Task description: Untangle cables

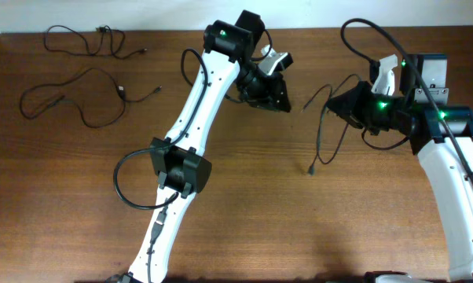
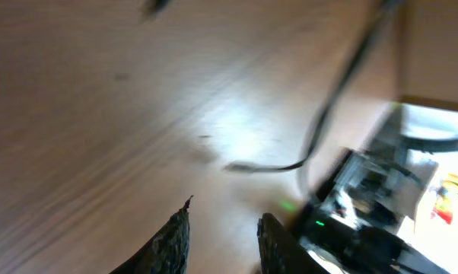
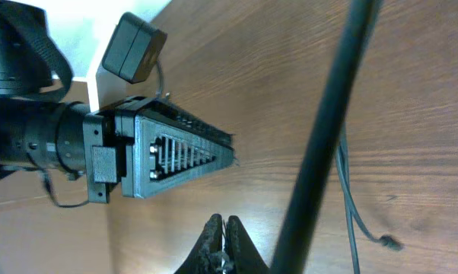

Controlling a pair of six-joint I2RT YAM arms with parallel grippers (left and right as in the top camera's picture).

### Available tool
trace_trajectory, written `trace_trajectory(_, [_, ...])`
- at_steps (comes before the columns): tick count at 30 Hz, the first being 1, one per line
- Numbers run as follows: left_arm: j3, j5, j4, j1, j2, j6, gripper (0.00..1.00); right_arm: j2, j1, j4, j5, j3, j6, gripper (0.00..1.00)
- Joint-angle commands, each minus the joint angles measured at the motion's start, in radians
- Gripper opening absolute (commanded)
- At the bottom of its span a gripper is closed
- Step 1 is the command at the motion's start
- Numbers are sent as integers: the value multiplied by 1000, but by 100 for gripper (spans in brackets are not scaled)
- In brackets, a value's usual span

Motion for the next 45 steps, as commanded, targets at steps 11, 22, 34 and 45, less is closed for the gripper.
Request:
trace_trajectory(11, [14,224,93,-109,-41,55,39,-10,-2,135,-217,14,258,4])
trace_trajectory(22, [2,-262,157,-124,-37,-43,33,-11,-2,277,-339,14,381,4])
trace_trajectory(34, [2,-886,91,3,-37,-188,24,-56,-103,156,-139,14,220,4])
trace_trajectory(45, [2,-1075,72,74,-37,-339,17,-72,-108,-105,359,14,167,4])
